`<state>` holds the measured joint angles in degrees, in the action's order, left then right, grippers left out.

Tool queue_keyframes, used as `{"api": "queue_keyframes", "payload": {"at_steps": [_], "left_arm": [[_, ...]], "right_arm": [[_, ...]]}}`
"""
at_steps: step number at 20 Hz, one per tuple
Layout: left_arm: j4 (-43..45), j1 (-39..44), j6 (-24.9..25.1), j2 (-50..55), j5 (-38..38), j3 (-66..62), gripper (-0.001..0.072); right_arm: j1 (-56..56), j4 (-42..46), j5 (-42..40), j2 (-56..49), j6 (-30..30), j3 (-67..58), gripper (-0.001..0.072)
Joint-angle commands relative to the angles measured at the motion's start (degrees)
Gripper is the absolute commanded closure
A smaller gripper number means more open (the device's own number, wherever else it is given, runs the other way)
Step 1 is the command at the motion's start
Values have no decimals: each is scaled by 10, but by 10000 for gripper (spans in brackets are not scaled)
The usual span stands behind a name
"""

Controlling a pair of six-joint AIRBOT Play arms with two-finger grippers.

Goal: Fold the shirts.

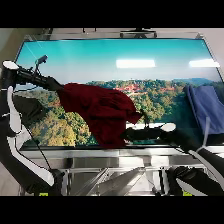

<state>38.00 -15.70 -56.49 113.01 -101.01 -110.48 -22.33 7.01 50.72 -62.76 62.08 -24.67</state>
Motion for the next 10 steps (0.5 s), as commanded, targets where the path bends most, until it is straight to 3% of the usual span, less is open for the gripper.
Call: {"api": "queue_keyframes", "payload": {"at_steps": [1, 5, 8, 10], "left_arm": [[-244, -36, 26, -55, -43, 27, 687], [-572, -101, 106, -210, -55, 195, 687], [-701, -134, 109, -356, -54, 316, 687], [-765, -148, 121, -465, -52, 370, 687]], "right_arm": [[151, -6, 79, 128, -30, -58, 699], [431, -10, 166, 301, -31, -153, 699], [607, -74, 240, 379, -33, -225, 699], [623, -150, 235, 389, -72, -276, 699]]}}
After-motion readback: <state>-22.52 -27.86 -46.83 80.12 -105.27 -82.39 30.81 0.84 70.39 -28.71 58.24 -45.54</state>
